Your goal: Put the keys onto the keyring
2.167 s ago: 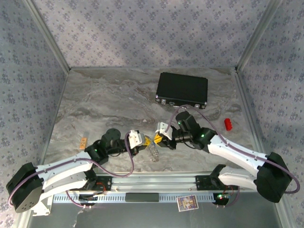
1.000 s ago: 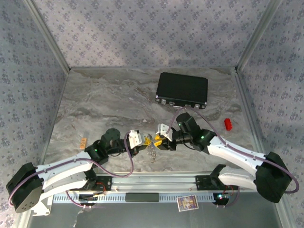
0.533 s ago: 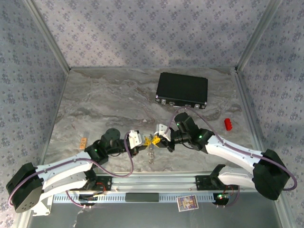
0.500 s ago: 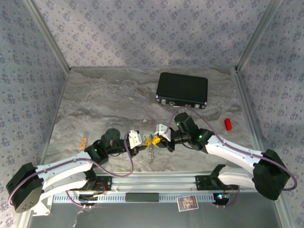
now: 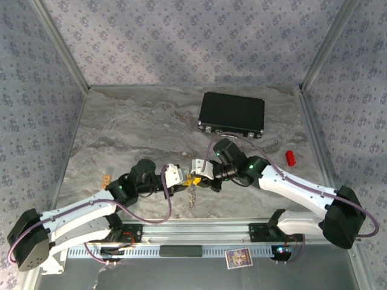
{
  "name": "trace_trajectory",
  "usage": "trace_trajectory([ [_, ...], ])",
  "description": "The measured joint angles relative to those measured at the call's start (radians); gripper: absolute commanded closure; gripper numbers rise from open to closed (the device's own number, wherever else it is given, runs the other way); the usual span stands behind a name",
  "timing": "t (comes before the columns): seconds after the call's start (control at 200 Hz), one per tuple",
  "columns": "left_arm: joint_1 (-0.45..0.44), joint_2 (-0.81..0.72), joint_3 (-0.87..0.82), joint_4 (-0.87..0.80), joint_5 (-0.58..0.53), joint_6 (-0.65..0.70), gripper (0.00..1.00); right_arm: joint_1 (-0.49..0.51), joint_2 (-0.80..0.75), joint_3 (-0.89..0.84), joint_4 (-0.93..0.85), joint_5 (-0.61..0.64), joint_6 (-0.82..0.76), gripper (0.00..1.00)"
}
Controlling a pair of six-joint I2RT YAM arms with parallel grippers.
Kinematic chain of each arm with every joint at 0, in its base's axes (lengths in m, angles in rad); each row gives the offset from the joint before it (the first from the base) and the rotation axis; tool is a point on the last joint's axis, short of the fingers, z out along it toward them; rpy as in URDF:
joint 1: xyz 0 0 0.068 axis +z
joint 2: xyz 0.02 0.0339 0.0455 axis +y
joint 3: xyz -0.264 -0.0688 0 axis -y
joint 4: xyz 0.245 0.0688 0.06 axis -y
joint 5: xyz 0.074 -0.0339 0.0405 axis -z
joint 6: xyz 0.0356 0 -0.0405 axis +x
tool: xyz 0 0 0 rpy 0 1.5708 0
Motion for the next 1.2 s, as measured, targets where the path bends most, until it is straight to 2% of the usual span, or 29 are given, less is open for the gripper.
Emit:
trace_trajectory([
  [0.075, -0.002, 0.001, 0.002, -0.01, 0.005, 0.008, 0.96, 0.005, 0.002, 0.01, -0.019, 0.011, -0.008, 1.0],
  [0.15, -0.005, 0.0, 0.003, -0.015, 0.011, 0.011, 1.0, 0.005, 0.002, 0.012, -0.023, 0.021, -0.007, 0.8],
  [0.2, -0.005, 0.0, 0.003, -0.015, 0.011, 0.014, 1.0, 0.003, 0.0, 0.009, -0.014, 0.018, -0.007, 0.74],
  [0.41, -0.005, -0.016, -0.043, 0.063, 0.007, -0.024, 1.0, -0.038, -0.082, -0.122, 0.151, -0.037, 0.074, 0.71],
  [0.795, -0.005, 0.002, -0.089, 0.191, 0.009, -0.091, 1.0, -0.041, -0.094, -0.233, 0.371, -0.061, 0.189, 0.76],
  [1.109, -0.005, 0.001, -0.089, 0.199, 0.015, -0.091, 1.0, -0.041, -0.107, -0.247, 0.399, -0.055, 0.212, 0.99],
  [1.199, -0.005, 0.0, -0.089, 0.199, 0.014, -0.087, 0.8, -0.041, -0.108, -0.247, 0.394, -0.056, 0.211, 1.0],
])
